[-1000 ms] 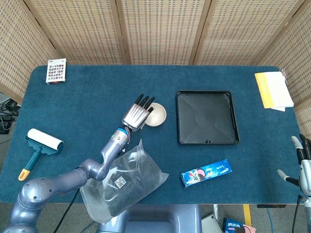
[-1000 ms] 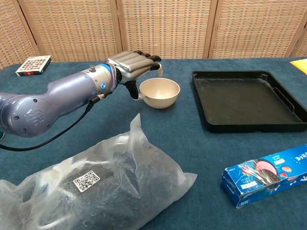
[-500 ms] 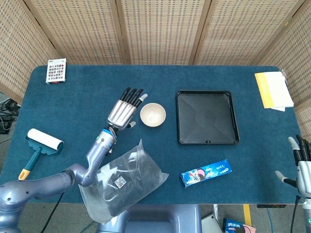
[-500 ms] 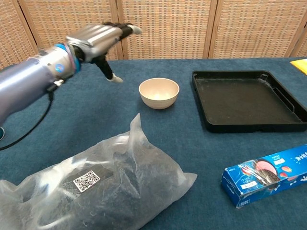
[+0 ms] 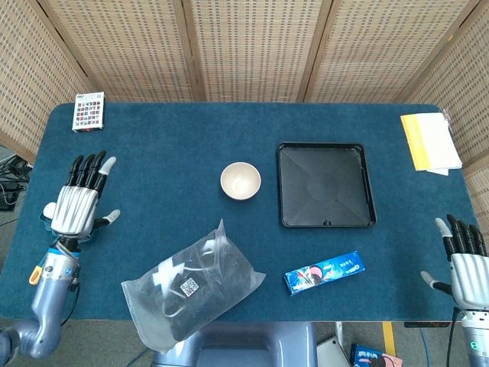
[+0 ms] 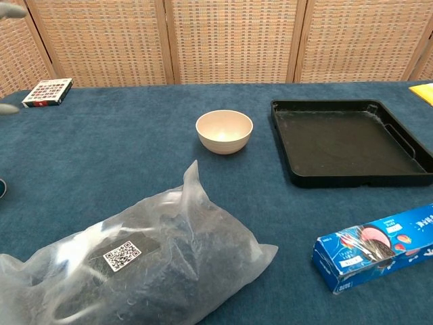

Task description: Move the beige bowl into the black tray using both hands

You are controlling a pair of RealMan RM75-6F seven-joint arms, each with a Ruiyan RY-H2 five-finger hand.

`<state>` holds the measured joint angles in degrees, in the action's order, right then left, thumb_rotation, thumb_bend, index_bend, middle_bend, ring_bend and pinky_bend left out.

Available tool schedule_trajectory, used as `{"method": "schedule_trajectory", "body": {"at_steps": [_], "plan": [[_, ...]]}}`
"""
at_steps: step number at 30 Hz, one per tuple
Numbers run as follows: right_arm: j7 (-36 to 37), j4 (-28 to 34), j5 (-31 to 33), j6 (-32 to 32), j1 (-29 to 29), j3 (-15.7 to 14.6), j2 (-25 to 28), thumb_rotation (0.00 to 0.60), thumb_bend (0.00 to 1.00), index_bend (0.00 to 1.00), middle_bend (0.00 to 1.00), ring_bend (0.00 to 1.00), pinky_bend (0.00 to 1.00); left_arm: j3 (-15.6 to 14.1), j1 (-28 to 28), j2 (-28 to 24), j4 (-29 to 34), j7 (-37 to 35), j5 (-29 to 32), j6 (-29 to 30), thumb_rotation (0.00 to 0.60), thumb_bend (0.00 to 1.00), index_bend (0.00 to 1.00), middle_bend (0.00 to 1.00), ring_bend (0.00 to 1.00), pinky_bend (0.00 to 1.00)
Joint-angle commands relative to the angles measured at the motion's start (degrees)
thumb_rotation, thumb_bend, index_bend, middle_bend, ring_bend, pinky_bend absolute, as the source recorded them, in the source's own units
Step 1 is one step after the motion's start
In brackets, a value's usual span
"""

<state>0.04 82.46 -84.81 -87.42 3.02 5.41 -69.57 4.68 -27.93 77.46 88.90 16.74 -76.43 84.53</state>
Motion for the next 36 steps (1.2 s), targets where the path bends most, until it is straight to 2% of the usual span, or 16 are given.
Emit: {"method": "schedule_trajectory", "body": {"at_steps": [1,6,12,16,19,23,26,28,31,36], "plan": [[-0.72,0.13,-0.32,-0.17,0.17,-0.01,-0.33,0.600,0.14,0.02,0.00,0.00,0.00,-4.43,5.49,-2.43,2.43,-0.89,-2.06,3.37,0.600,0.00,0.00,0.00,0.00,0.00],[-1.88,0.21,-0.83,-0.15,0.43,-0.20,-0.76,0.600,0.14,0.03,0.00,0.00,0.00,-9.04,11.51,-3.87,1.95,-2.76,-5.70,7.25,0.600,0.00,0.00,0.00,0.00,0.00],[-3.00,0.03,-2.21,-1.13,0.71,-0.26,-1.41,0.600,0.14,0.07,0.00,0.00,0.00,-11.87,16.45,-3.54,-2.03,-5.40,-8.69,10.32,0.600,0.00,0.00,0.00,0.00,0.00],[-3.22,0.34,-2.96,-1.84,1.28,0.33,-1.83,0.600,0.14,0.12,0.00,0.00,0.00,-11.21,17.71,-3.89,-3.67,-7.95,-9.25,10.59,0.600,0.00,0.00,0.00,0.00,0.00],[-5.26,1.94,-4.05,-0.93,3.37,1.45,-1.71,0.600,0.14,0.19,0.00,0.00,0.00,-10.53,18.28,-4.74,-2.79,-9.35,-9.30,10.50,0.600,0.00,0.00,0.00,0.00,0.00],[-10.62,5.65,-4.70,2.71,7.36,3.24,-1.11,0.600,0.15,0.27,0.02,0.00,0.04,-9.87,18.68,-5.52,-2.09,-9.99,-9.88,10.32,0.600,0.00,0.00,0.00,0.00,0.00],[-16.41,9.79,-4.80,8.30,13.59,6.49,-1.89,0.600,0.15,0.30,0.05,0.00,0.05,-9.18,18.92,-6.20,-1.69,-11.36,-9.69,9.53,0.600,0.00,0.00,0.00,0.00,0.00],[-21.12,11.49,-1.94,12.64,17.44,8.95,-3.26,0.600,0.16,0.32,0.07,0.00,0.05,-8.82,19.07,-6.68,-1.66,-12.25,-9.67,8.96,0.600,0.00,0.00,0.00,0.00,0.00],[-24.50,12.90,2.01,17.15,21.78,11.47,-5.64,0.600,0.16,0.33,0.08,0.00,0.05,-8.26,19.36,-7.01,-1.70,-13.38,-9.79,8.55,0.600,0.00,0.00,0.00,0.00,0.00],[-28.17,11.36,8.17,23.66,28.18,14.20,-9.78,0.600,0.16,0.36,0.08,0.00,0.05,-7.65,19.45,-6.91,-2.53,-13.79,-9.71,7.21,0.600,0.00,0.00,0.00,0.00,0.00]]}}
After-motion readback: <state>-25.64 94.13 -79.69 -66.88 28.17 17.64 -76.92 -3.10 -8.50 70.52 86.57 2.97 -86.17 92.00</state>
